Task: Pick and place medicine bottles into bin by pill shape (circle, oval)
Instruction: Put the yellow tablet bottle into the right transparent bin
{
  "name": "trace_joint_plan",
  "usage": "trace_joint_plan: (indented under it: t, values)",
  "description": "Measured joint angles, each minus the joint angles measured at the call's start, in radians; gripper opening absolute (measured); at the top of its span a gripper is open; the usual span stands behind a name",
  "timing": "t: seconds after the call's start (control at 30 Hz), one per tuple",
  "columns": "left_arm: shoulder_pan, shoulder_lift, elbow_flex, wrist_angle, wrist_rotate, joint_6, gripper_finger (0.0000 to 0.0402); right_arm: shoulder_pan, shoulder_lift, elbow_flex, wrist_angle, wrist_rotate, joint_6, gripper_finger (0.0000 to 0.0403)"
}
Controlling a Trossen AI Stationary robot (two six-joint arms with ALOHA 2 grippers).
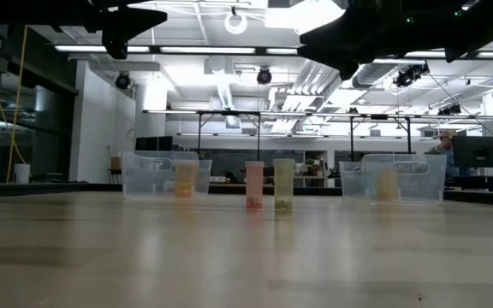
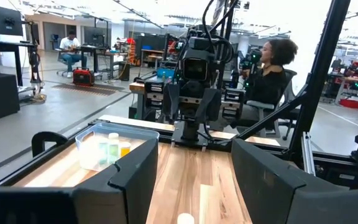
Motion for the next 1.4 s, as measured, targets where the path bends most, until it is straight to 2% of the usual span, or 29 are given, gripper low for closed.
trace_joint_plan:
  t: [0.1,0.2,0.43,0.5,0.8,1.07,1.17,1.27,1.4]
  values:
    - [0.000,0.000,0.000,0.000,0.000,0.000,0.0196,0.006,0.001,0.016,-0.033,0.000,0.091,0.0149]
    - [0.000,0.000,0.000,0.000,0.000,0.000,0.0196,0.043,0.006,0.072,-0.142,0.027,0.104,0.0149]
    - [0.000,0.000,0.000,-0.012,0.000,-0.003,0.0196,0.165,0.099,0.246,-0.460,0.331,0.099,0.0158]
    - [0.000,0.000,0.000,-0.023,0.000,-0.017,0.0196,0.176,0.135,0.279,-0.530,0.369,0.142,0.0170]
    - [0.000,0.000,0.000,-0.024,0.004,-0.019,0.0196,0.173,0.301,0.402,-0.713,0.332,0.341,0.0228]
    - [0.000,0.000,0.000,-0.025,0.004,-0.021,0.0196,0.155,0.427,0.545,-0.879,0.293,0.431,0.0229]
    - [0.000,0.000,0.000,-0.024,0.004,-0.023,0.0196,0.154,0.473,0.578,-0.918,0.275,0.473,0.0229]
    - [0.000,0.000,0.000,-0.023,0.004,-0.023,0.0196,0.143,0.512,0.607,-0.963,0.210,0.491,0.0229]
    - [0.000,0.000,0.000,-0.024,0.004,-0.026,0.0196,0.126,0.541,0.626,-0.986,0.205,0.494,0.0229]
